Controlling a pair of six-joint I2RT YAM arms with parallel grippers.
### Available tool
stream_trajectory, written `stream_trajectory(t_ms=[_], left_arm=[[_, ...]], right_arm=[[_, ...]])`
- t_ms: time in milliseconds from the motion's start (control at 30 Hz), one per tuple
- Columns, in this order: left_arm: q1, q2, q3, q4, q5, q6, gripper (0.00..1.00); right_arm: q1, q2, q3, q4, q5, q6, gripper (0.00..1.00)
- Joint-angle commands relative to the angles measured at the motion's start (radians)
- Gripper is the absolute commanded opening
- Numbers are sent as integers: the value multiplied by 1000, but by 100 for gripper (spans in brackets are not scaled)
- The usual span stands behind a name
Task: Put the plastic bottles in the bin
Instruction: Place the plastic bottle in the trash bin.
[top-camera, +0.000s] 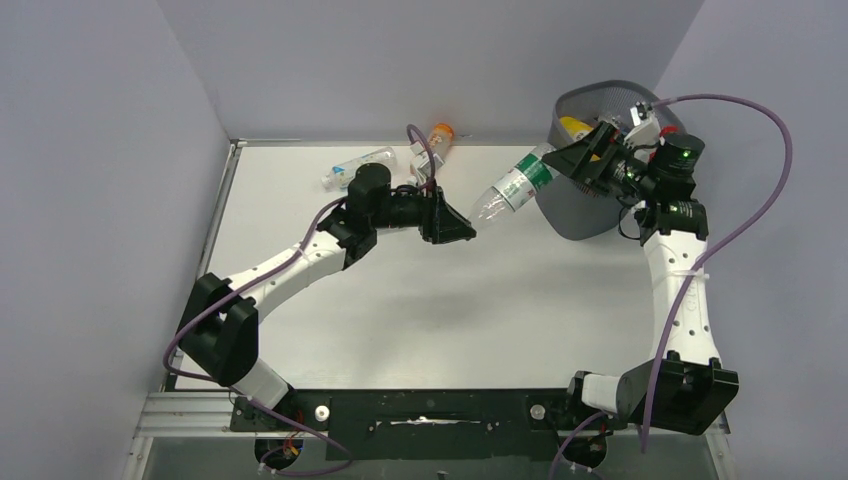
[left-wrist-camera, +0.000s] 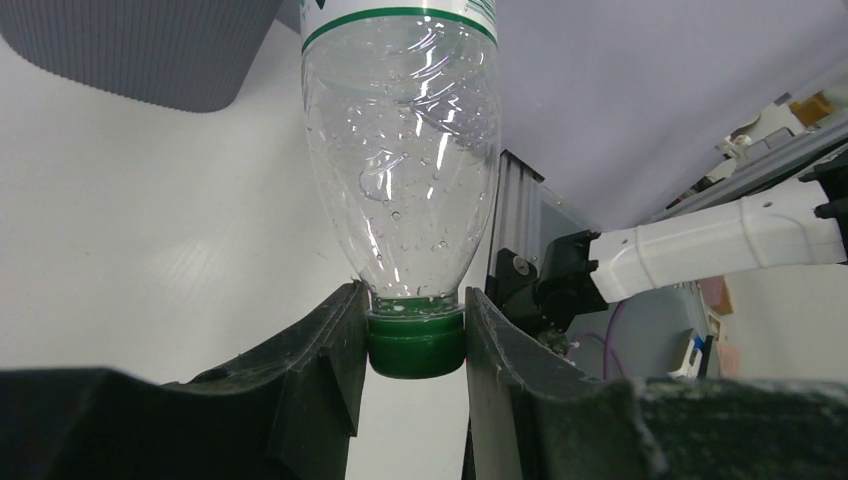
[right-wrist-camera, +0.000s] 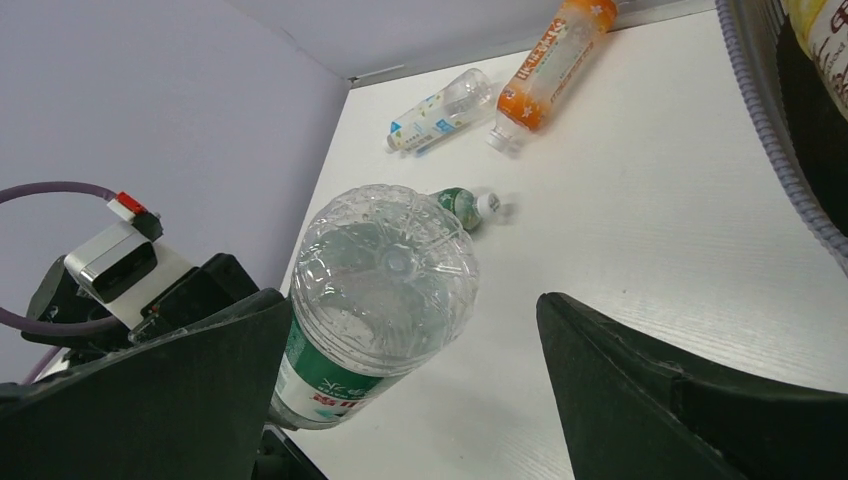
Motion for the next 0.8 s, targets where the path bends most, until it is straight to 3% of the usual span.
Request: stream_trajectory(t_ms=[0, 300, 633, 767], left_arm=[[9, -35, 2, 176, 94, -73, 26], [9, 15, -3, 271, 141, -135, 27], [9, 80, 38, 276, 134, -143, 31], [15, 84, 62, 188, 90, -91, 42]], right_arm=[[1, 4, -25, 89, -71, 41, 98], [-4, 2, -81, 249, -159, 151, 100], [-12, -6, -71, 263, -169, 154, 58], [-30, -7, -48, 252, -154, 146, 52]])
